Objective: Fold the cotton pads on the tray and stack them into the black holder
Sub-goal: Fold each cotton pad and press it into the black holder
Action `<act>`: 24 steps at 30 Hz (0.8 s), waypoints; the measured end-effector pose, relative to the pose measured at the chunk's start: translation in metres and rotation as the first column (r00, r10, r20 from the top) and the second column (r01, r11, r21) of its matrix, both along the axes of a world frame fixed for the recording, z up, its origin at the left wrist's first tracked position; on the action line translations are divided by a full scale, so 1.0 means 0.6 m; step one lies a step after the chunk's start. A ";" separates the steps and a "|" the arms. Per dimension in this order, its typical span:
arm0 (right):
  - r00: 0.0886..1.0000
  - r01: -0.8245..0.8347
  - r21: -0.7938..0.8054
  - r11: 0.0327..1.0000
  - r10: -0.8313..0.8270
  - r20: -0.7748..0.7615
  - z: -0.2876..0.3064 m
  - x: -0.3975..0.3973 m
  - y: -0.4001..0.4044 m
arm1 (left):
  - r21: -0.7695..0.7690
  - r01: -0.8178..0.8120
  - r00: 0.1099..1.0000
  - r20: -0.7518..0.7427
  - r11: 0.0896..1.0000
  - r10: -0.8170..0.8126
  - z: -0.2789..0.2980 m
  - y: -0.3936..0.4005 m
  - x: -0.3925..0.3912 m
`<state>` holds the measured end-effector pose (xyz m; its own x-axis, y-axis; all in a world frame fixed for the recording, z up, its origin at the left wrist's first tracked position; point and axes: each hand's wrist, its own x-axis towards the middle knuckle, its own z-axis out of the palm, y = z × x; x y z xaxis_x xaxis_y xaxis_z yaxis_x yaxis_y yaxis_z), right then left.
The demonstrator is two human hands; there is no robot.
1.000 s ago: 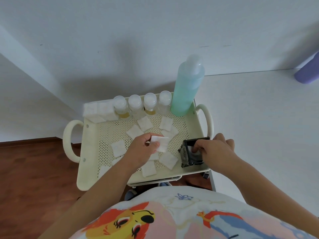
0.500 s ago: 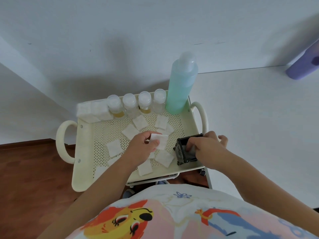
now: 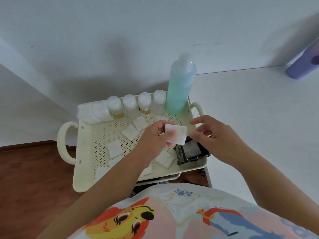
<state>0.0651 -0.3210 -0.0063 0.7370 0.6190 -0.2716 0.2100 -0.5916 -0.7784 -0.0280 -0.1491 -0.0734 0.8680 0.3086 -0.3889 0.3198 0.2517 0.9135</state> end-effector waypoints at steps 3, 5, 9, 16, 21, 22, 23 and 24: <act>0.994 0.088 0.110 0.990 -0.080 -0.080 -0.019 -0.005 0.005 | -0.004 0.058 0.998 0.022 0.998 -0.058 0.010 -0.021 0.015; 0.988 0.152 0.137 0.979 -0.148 -0.042 -0.029 -0.001 -0.003 | 0.034 0.080 0.997 0.019 0.996 -0.081 0.009 -0.022 0.019; 0.991 0.107 -0.011 0.994 -0.106 0.080 -0.045 0.022 -0.043 | 0.161 0.102 0.995 0.005 0.982 -0.105 0.000 0.003 0.009; 0.930 -0.221 -0.257 0.941 0.282 0.233 -0.079 0.023 -0.040 | 0.344 0.044 0.981 -0.194 0.938 0.025 -0.056 0.069 -0.027; 0.822 -0.259 -0.413 0.873 0.424 0.380 -0.103 0.022 -0.013 | 0.375 0.122 0.950 -0.314 0.919 0.002 -0.095 0.085 -0.055; 0.790 -0.250 -0.446 0.859 0.448 0.419 -0.105 0.021 -0.011 | 0.391 0.148 0.945 -0.328 0.908 -0.013 -0.103 0.085 -0.059; 0.764 -0.246 -0.453 0.857 0.459 0.454 -0.105 0.020 -0.010 | 0.422 0.183 0.939 -0.343 0.888 -0.031 -0.110 0.087 -0.063; 0.754 -0.242 -0.425 0.872 0.445 0.484 -0.103 0.018 -0.010 | 0.475 0.233 0.931 -0.361 0.849 -0.054 -0.118 0.088 -0.067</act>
<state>0.0758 -0.3269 -0.0683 0.5719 0.8124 -0.1139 0.7770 -0.5810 -0.2422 -0.0680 -0.0961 -0.1443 0.7711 0.4196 -0.4789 0.6127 -0.2843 0.7374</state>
